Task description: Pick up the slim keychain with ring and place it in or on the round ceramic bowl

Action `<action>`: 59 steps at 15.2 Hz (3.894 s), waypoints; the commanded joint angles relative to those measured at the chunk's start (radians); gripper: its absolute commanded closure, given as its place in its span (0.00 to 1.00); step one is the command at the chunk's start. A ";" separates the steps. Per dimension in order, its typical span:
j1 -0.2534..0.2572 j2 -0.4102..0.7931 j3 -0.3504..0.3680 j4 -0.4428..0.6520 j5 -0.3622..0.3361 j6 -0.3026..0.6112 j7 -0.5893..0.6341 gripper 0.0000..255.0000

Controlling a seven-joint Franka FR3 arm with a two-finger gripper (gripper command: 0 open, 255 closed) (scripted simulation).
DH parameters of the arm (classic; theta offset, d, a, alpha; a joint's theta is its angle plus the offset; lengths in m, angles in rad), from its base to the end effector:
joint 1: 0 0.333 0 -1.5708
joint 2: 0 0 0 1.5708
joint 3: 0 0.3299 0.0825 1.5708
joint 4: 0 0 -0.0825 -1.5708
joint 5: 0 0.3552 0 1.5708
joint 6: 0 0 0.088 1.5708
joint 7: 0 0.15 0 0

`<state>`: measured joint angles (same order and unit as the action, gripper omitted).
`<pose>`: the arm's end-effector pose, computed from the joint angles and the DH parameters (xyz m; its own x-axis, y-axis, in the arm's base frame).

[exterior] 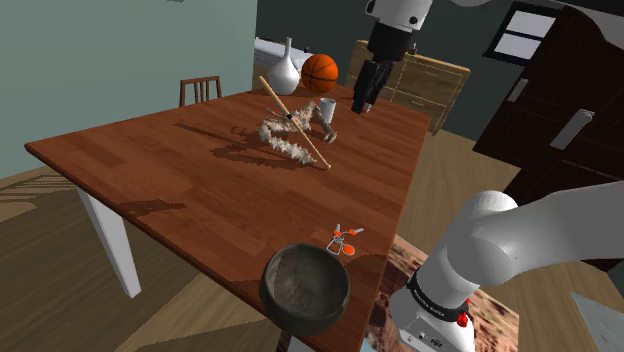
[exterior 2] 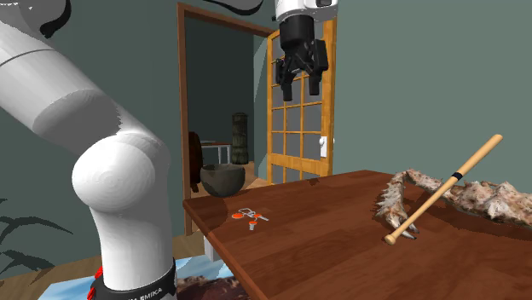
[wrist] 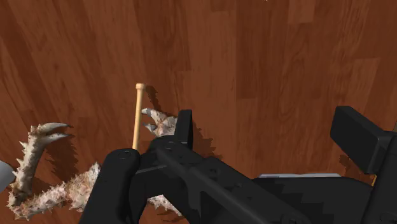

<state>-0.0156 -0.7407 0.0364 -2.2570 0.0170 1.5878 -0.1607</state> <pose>0.2869 0.0121 0.5903 0.9826 0.1725 0.0690 0.1716 -0.9850 0.0189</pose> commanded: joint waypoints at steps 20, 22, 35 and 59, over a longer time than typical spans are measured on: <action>-0.160 -0.185 0.387 -0.608 0.368 0.309 0.993 0.00; -0.158 -0.166 0.444 -0.645 0.432 0.357 1.096 0.00; -0.139 -0.102 0.495 -0.716 0.488 0.490 1.090 0.00; -0.158 -0.201 0.424 -0.615 0.414 0.294 1.105 1.00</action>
<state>-0.1727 -0.9333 0.4657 -2.8807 0.4362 1.8989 0.9424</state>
